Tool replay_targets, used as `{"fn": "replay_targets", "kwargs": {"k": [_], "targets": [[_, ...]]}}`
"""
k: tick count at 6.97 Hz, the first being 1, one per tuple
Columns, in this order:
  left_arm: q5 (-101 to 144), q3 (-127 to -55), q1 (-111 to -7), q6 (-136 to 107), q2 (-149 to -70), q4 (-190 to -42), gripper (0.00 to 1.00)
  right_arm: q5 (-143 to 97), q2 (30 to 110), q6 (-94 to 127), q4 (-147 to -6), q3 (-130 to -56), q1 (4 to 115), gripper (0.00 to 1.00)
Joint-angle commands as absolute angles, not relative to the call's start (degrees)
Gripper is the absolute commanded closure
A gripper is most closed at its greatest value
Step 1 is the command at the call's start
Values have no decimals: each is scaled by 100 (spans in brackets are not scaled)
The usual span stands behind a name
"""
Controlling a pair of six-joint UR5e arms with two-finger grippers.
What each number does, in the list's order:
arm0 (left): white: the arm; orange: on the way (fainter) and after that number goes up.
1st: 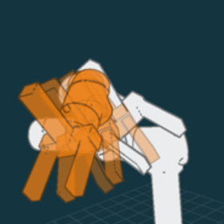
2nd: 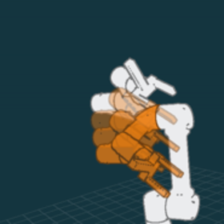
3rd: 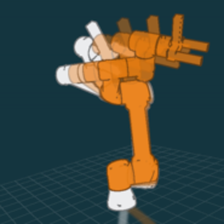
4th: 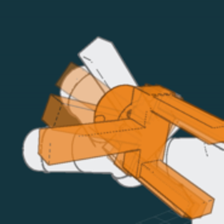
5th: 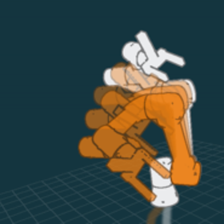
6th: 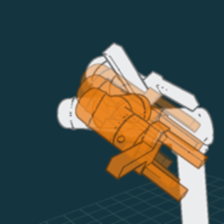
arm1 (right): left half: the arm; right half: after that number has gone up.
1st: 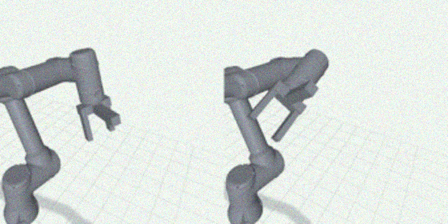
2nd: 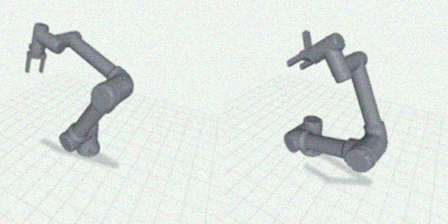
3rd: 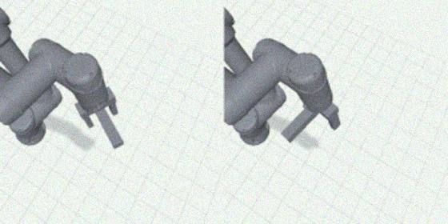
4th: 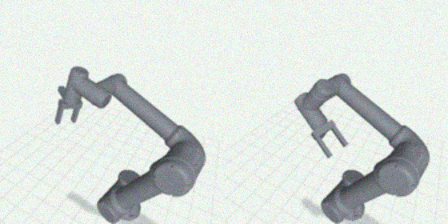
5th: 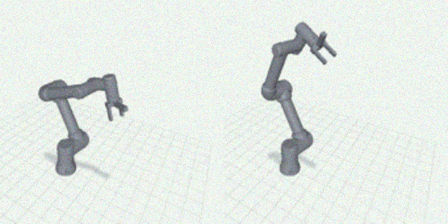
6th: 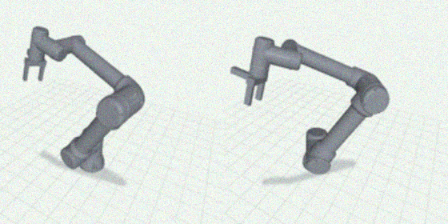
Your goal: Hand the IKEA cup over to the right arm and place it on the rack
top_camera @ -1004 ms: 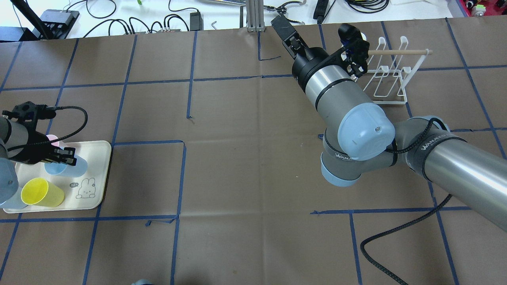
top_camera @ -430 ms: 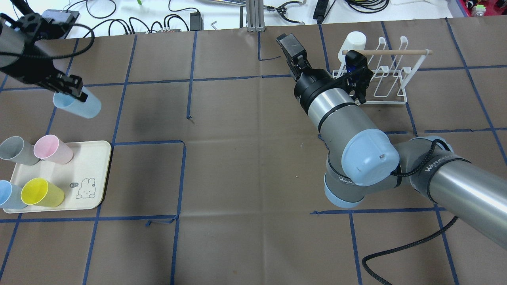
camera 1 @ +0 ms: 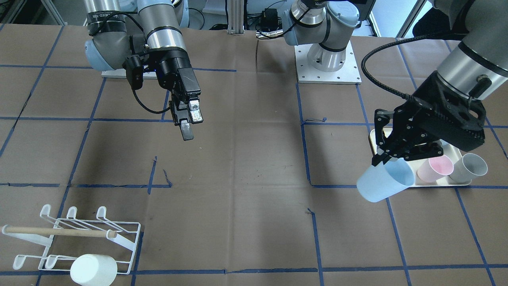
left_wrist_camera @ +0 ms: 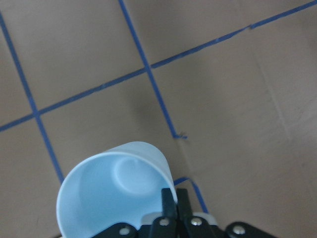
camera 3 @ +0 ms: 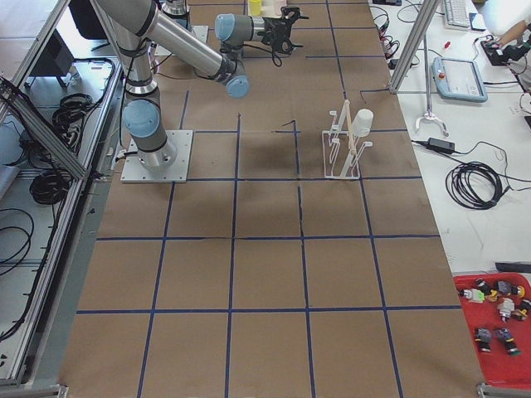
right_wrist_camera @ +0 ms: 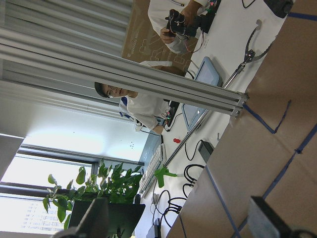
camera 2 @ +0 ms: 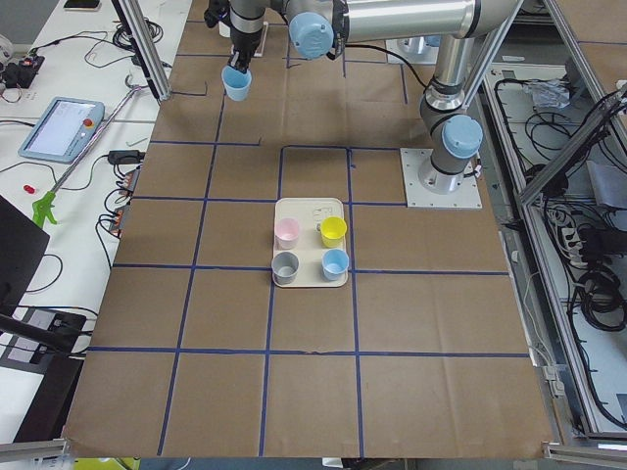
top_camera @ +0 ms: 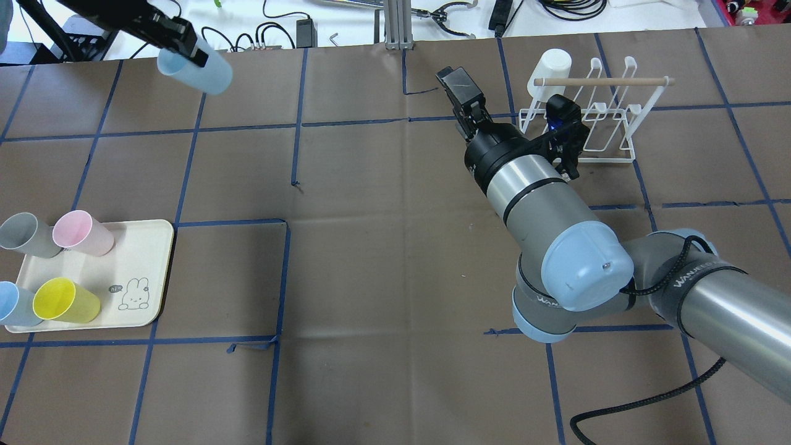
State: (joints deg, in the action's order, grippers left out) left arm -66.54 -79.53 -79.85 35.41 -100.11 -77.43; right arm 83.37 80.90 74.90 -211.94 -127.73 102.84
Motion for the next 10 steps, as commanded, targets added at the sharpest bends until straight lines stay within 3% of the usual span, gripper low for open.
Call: {"fn": "replay_targets", "kwargs": {"k": [1,4,6,10], "targets": [[-5113,-8599,-8060,3629,-9853,-6206,99,8288,8095,8195,-21199,-12788,10292,0],[-3686,-10978,-8051,3613,-9371,-3094,99,8279,8104,8628,-21182,-12788,10292,0],[-2870,-12159,-7964,3578,-9561,-944,99,8279,8121,9322,-21173,-12797,10292,0],[-2118,-12629,-8051,3603,-9738,-300,97,8253,8051,9921,-21094,-12771,10423,0]]}}
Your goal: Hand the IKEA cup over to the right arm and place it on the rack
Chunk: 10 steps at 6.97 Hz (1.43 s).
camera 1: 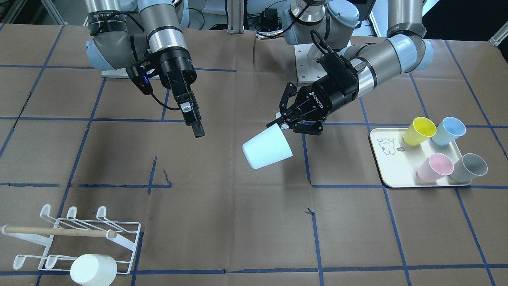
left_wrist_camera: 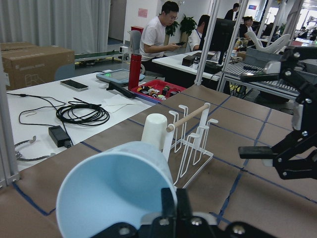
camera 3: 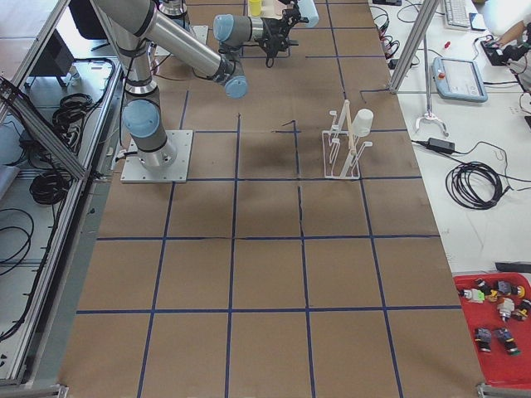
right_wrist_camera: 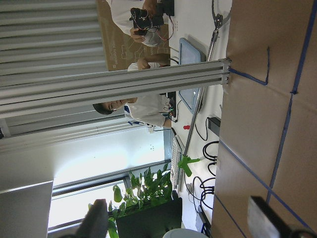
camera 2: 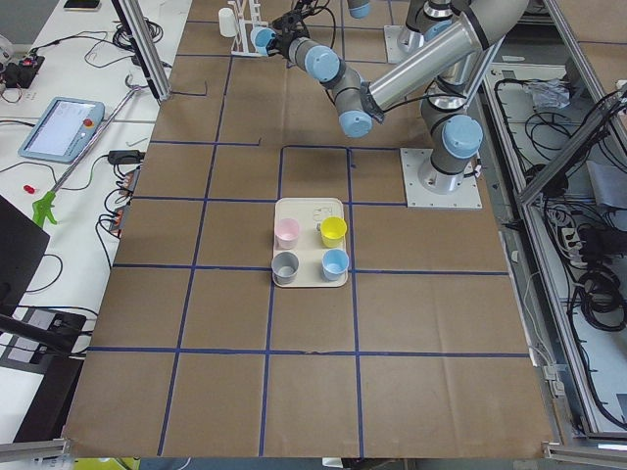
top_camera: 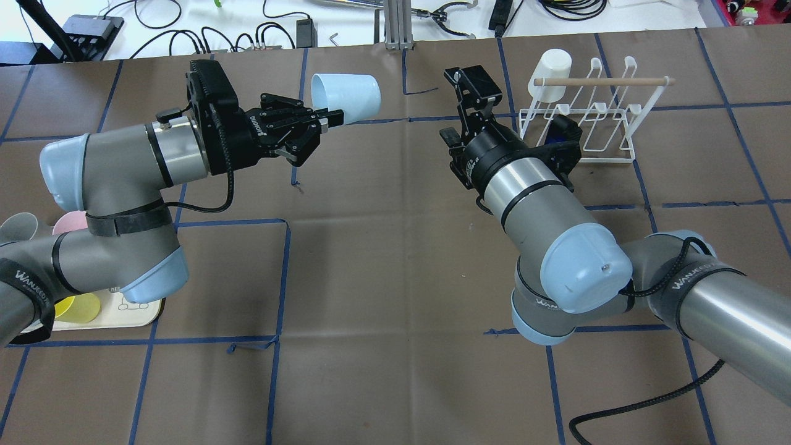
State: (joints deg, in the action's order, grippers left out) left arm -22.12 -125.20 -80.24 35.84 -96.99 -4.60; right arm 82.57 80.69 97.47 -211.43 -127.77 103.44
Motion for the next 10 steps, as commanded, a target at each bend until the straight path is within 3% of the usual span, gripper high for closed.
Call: {"fn": "replay_targets", "kwargs": {"k": [1,10], "targets": [[-2118,-12882,-8059,3577,-9756,67,96,8270,8051,10201,-21085,-12771,10554,0],[-2118,-12938,-8068,3516,-9756,123,96,8288,7788,10863,-20215,-12315,11214,1]]}}
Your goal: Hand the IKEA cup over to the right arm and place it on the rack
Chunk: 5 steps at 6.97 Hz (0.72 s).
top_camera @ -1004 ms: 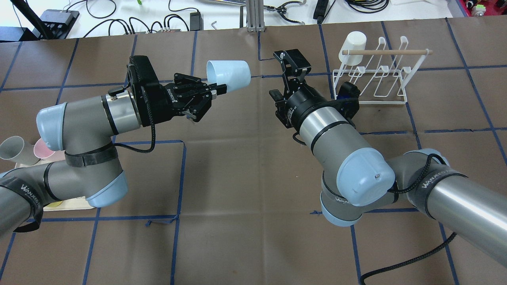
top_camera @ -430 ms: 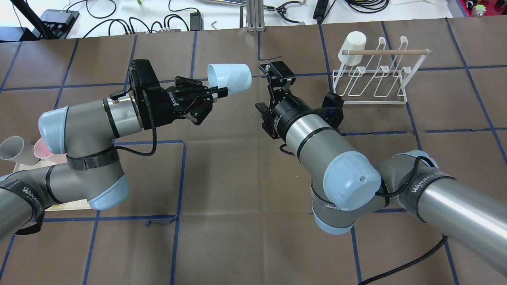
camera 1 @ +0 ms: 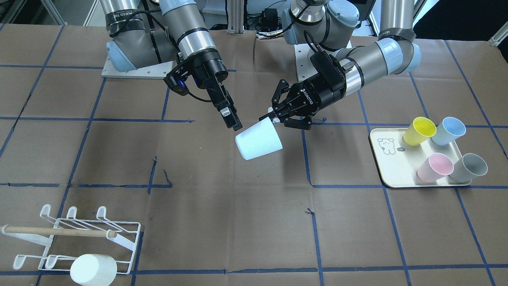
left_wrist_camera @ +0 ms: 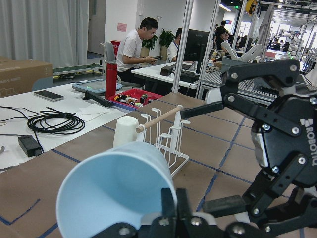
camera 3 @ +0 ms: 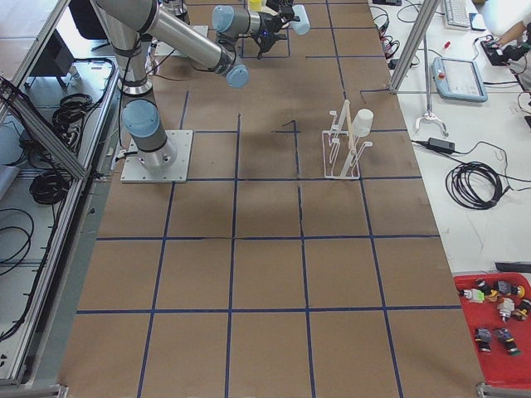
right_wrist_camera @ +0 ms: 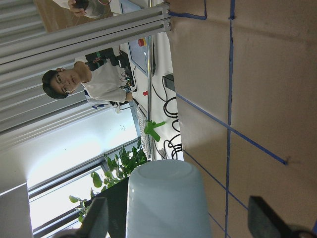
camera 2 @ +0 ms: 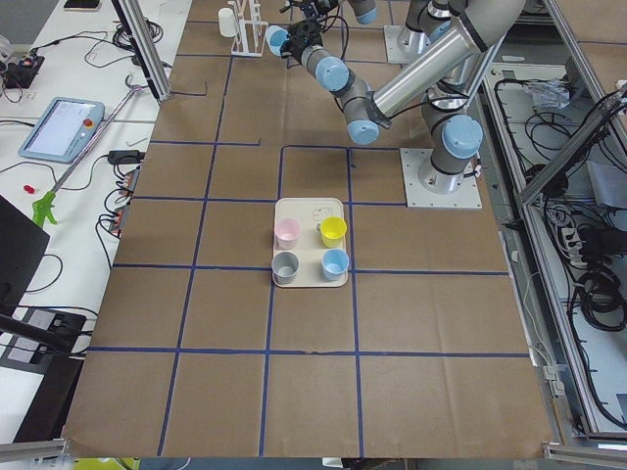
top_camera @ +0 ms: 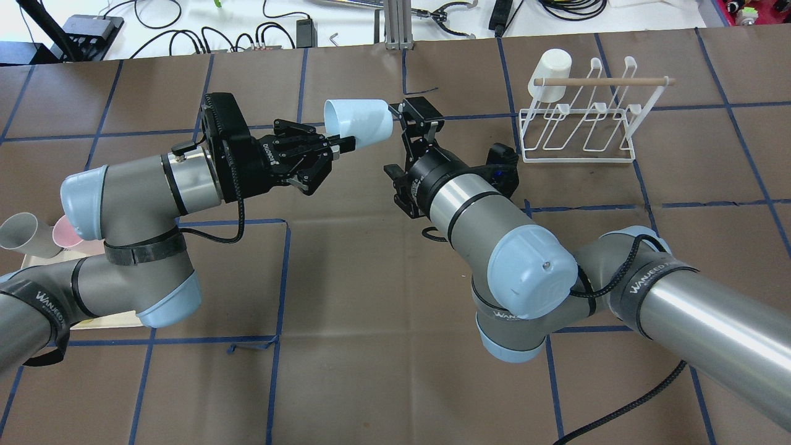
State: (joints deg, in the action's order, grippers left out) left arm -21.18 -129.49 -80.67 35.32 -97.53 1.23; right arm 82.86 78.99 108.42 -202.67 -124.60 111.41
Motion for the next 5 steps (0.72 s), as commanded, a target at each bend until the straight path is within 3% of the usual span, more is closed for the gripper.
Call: {"fn": "replay_targets", "kwargs": {"k": [1,5], "targets": [[-2118,-12938,-8068,3516,-9765,123,96,8288,7657,10907,-20197,-12139,11267,1],[-2127,-12938,-8068,3524,-9773,123,95,8279,7357,11030,-20197,-11857,11312,2]]}}
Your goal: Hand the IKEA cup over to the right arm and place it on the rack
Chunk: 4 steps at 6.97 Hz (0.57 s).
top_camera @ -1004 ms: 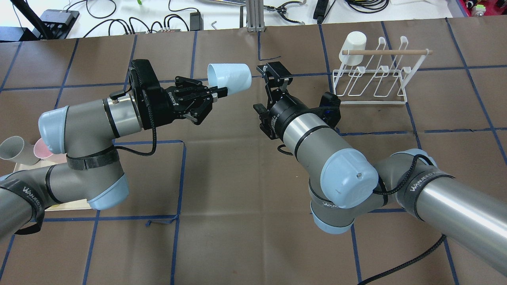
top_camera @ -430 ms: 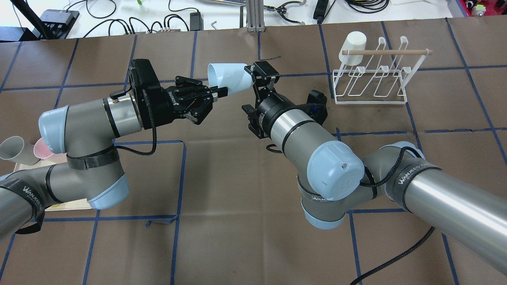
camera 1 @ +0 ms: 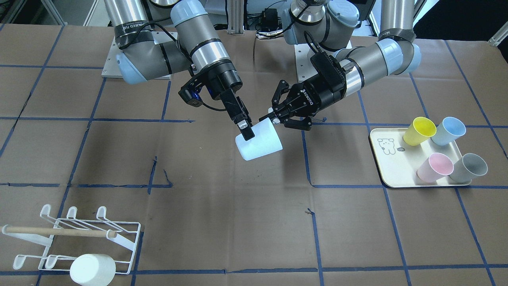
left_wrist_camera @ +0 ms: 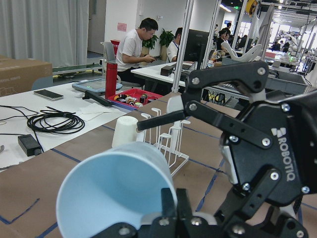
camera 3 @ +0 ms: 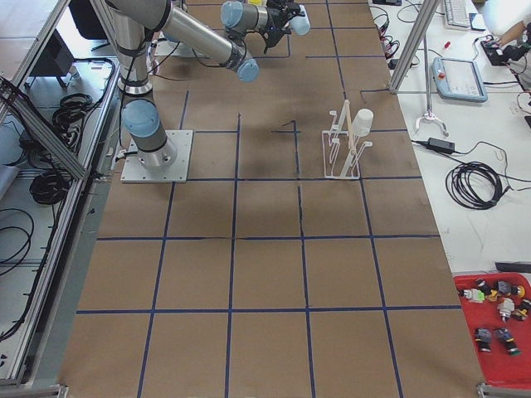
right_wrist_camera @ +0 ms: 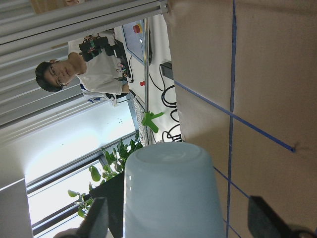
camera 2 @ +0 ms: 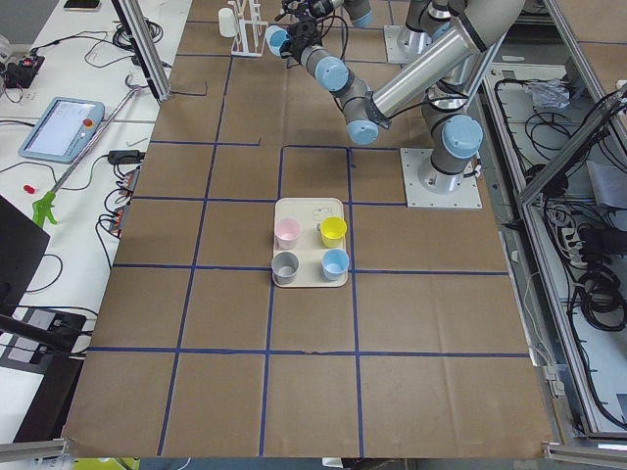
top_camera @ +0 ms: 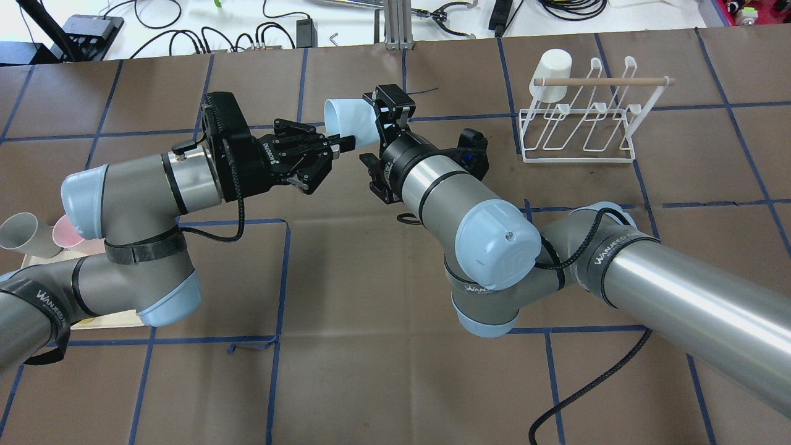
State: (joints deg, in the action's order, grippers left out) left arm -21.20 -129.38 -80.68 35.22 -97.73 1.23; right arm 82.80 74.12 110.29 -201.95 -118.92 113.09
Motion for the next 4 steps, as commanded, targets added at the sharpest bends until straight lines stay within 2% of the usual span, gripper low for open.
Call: {"fn": "replay_targets", "kwargs": {"k": [1,2,3,4], "targets": [[-2127,-12938,-8068,3524,-9765,123,95,8262,7304,11022,-20197,-11848,11312,2],[-2127,-12938,-8068,3516,-9765,123,95,8270,7295,11021,-20197,-11830,11312,2],[-2127,-12938,-8068,3524,-9765,123,94,8253,7286,11004,-20197,-11769,11312,16],[-2127,-12929,-8068,3524,-9756,123,93,8236,7286,10987,-20206,-11777,11312,37]]}}
